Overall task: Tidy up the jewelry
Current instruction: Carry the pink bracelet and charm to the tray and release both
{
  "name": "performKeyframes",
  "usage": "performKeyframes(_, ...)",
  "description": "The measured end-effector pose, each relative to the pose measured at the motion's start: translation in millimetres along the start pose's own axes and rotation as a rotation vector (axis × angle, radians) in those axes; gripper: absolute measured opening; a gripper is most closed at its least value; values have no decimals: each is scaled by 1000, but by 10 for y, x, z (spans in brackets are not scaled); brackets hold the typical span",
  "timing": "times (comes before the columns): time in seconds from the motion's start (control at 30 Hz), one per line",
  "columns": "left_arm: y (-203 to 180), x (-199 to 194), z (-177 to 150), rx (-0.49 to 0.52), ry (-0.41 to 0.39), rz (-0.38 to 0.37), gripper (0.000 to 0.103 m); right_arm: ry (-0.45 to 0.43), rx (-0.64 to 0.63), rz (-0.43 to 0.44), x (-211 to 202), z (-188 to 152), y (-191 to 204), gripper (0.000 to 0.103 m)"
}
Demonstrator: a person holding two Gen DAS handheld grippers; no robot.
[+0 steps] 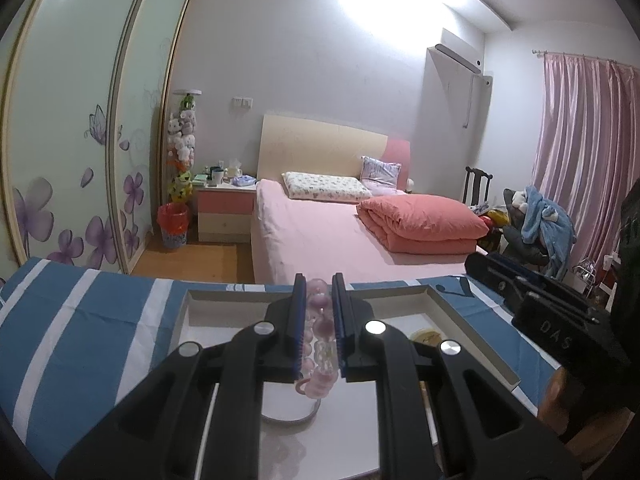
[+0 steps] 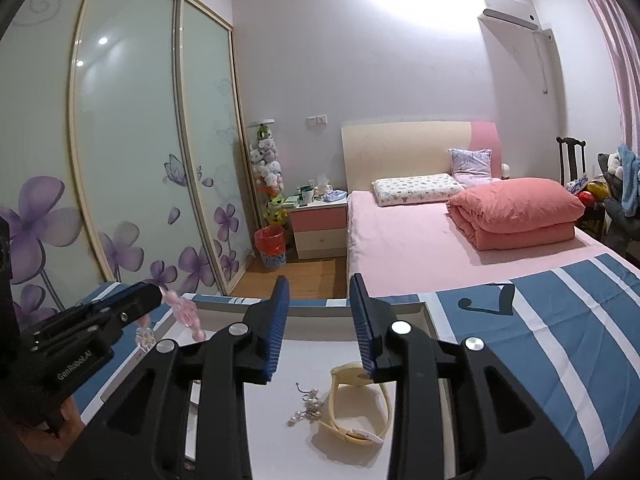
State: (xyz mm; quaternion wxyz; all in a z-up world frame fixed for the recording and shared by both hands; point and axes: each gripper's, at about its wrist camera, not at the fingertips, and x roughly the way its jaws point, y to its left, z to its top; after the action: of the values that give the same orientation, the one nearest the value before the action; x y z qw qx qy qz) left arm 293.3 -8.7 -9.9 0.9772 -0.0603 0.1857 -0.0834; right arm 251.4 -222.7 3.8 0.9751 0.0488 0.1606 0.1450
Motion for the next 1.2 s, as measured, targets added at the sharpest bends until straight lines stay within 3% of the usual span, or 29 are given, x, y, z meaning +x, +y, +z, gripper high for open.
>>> performKeyframes(0.43,38,-16,22,-9,-9,20,15,-1,2,2,11,26,-19,33)
performKeyframes(0.83,61,-366,10,-18,-31,36,30,2,-13,12,-257,16,-31,33)
performKeyframes(1.03,33,-756,-158,-17,-19,21,41,90,-38,25,-559,-198,-49,33)
performKeyframes(1.2,47,-1104,-443,-41,21,16,51,230,-74,61,-815,-514,-40,33)
